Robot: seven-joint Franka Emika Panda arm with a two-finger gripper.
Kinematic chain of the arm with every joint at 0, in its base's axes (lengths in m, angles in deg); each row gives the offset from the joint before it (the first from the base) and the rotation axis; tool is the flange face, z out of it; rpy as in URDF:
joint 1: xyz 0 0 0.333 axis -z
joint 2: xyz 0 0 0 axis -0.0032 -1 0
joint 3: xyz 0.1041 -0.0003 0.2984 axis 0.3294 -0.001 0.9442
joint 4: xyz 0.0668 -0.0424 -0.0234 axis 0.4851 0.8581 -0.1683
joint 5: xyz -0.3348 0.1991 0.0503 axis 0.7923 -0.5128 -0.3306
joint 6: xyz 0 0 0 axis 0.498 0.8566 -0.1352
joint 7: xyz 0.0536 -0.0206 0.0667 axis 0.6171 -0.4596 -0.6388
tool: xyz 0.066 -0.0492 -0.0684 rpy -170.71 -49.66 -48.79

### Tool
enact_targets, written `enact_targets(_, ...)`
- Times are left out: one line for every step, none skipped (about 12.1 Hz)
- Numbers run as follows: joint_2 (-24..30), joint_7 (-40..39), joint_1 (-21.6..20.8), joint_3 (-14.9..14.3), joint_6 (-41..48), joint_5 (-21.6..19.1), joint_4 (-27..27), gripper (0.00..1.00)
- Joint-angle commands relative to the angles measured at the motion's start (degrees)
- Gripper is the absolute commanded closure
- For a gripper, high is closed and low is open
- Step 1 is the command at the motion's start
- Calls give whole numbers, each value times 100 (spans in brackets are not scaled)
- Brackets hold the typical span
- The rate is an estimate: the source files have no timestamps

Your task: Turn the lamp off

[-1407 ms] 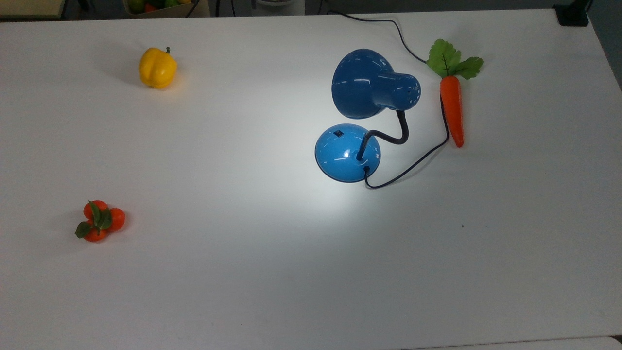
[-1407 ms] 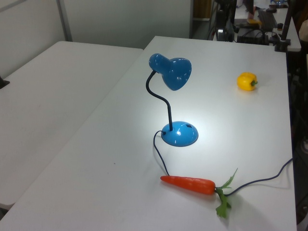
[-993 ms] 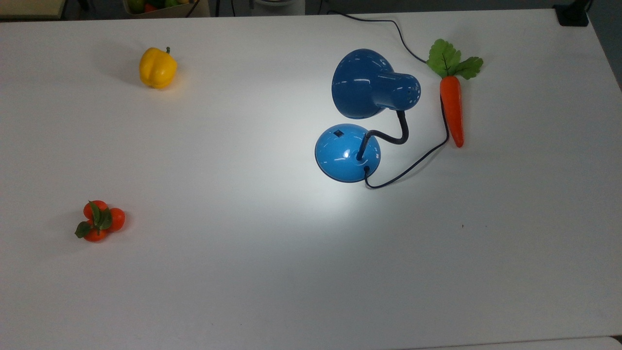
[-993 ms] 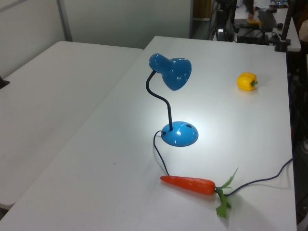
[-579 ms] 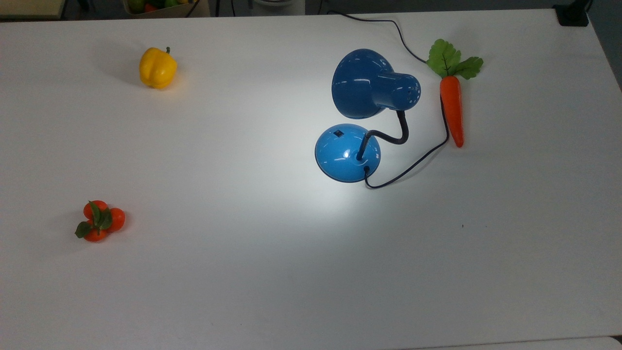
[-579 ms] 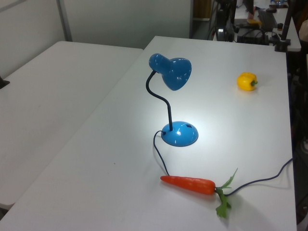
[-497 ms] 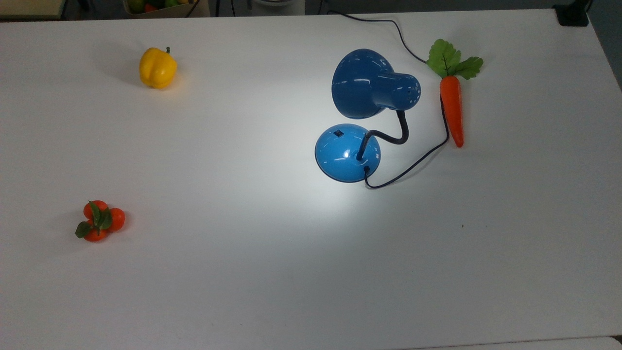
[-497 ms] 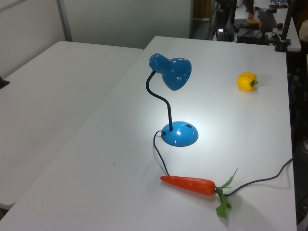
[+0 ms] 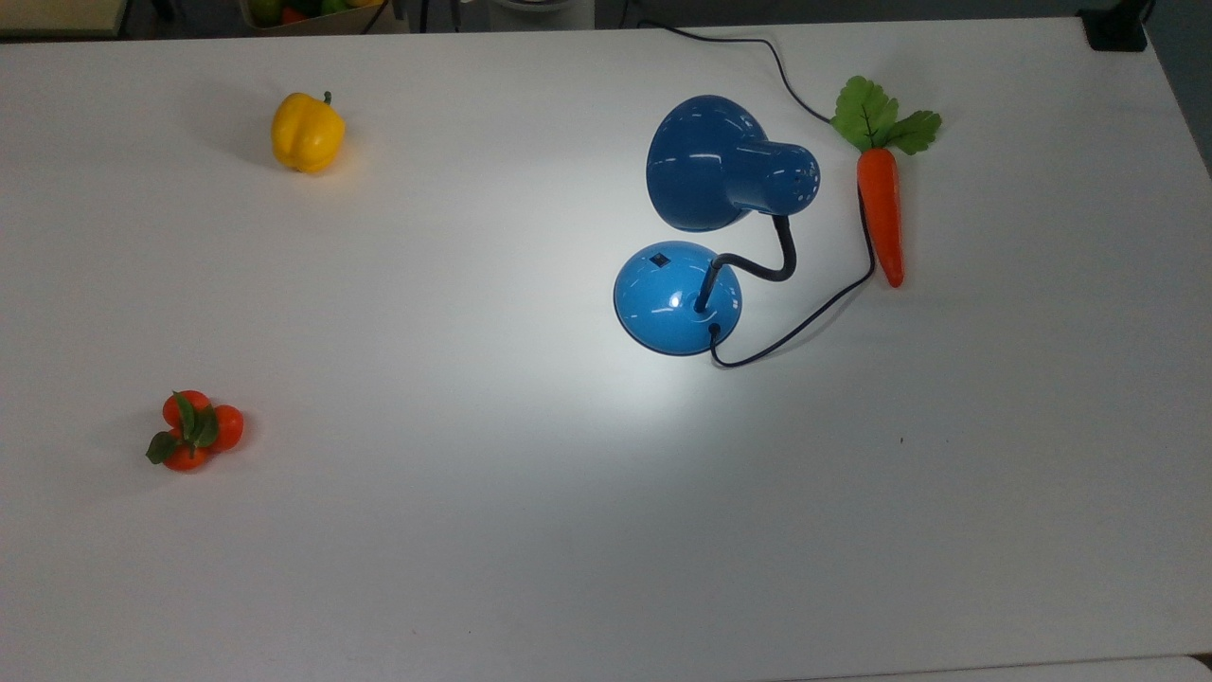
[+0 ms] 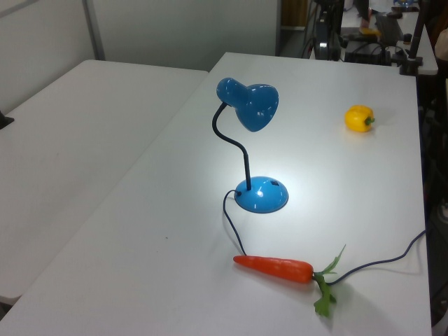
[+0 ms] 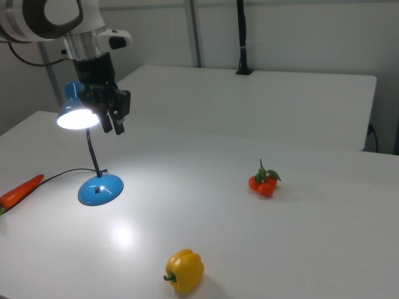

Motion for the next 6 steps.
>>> enact_targets(5, -165, 39, -7, 78, -66, -52, 100)
enact_targets(5, -208, 39, -7, 17, -66, -52, 100)
enact_targets(5, -217, 30, -7, -54, -75, -35, 100)
enact_targets(-4, -217, 21, -7, -54, -75, -26, 100)
enact_targets(-13, -217, 21, 2, -72, -75, -8, 100)
enact_targets(-39, -209, -5, 11, -89, -75, 0, 100)
